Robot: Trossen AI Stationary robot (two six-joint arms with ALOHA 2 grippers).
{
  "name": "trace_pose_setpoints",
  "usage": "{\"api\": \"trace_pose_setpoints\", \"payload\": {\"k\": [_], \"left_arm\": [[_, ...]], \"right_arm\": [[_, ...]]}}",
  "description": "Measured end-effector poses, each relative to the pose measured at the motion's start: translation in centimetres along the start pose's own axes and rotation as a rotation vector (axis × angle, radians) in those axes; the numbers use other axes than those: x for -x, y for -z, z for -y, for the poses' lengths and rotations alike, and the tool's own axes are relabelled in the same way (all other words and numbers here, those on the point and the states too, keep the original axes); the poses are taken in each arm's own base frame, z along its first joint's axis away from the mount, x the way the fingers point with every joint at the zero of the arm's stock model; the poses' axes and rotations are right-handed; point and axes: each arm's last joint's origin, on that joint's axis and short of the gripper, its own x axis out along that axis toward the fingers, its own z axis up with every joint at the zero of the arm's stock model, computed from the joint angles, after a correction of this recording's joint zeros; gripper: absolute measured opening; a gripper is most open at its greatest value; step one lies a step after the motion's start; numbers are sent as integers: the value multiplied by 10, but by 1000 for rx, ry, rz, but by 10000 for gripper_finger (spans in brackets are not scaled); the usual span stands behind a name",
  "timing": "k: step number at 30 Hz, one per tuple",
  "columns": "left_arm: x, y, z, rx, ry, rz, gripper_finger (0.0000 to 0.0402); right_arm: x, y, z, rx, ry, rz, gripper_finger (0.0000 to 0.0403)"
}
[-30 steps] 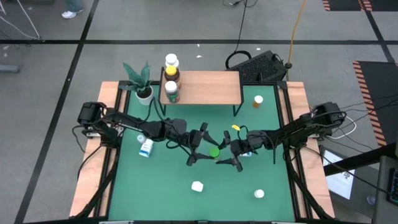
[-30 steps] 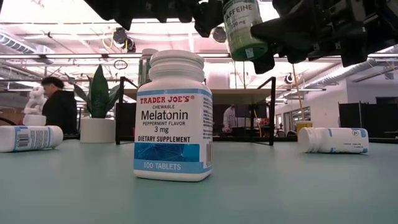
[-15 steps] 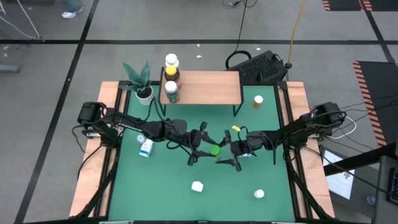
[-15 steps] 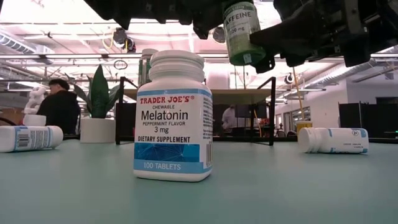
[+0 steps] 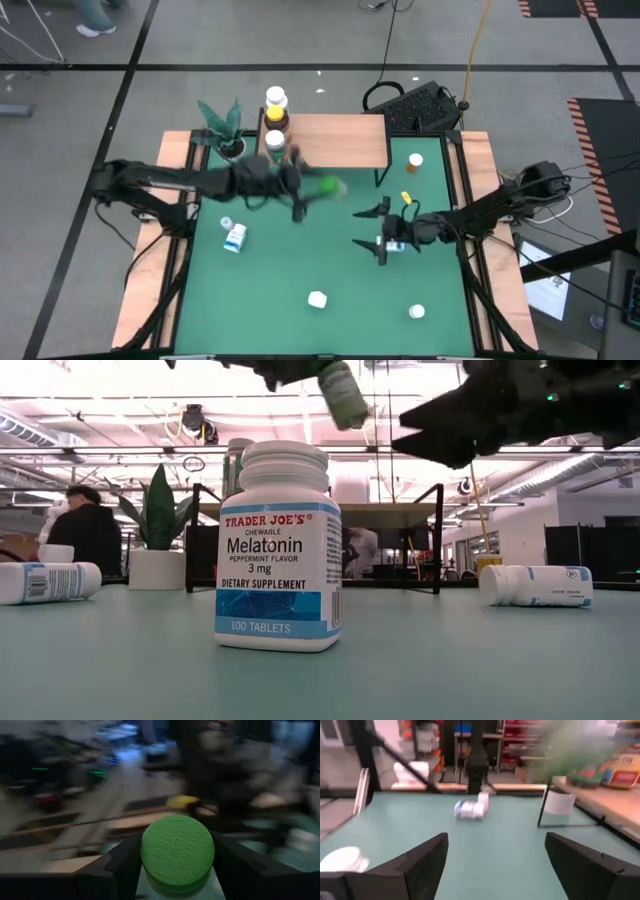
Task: Pick and place medicine bottles onto shelf by color
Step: Put the green pill bottle on the shelf
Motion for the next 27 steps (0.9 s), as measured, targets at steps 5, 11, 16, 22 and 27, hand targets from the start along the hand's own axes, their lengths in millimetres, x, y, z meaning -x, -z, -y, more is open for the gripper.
{"api": "trace_pose_setpoints", "payload": {"k": [5, 11, 16, 22, 27], "left_arm": [[19, -9, -45, 20, -99, -52, 205], [18, -40, -100, 12, -211, -175, 208], [10, -55, -148, 10, -295, -274, 220], [-16, -24, -189, 47, -259, -379, 204], [-31, -1, -211, 59, -271, -430, 223]], "right_arm": [[13, -1, 8, -55, 25, 73, 325], [18, 2, 11, -67, 33, 93, 325], [18, 2, 12, -71, 34, 96, 325], [18, 2, 12, -75, 33, 94, 325], [18, 2, 12, -74, 33, 90, 325]]}}
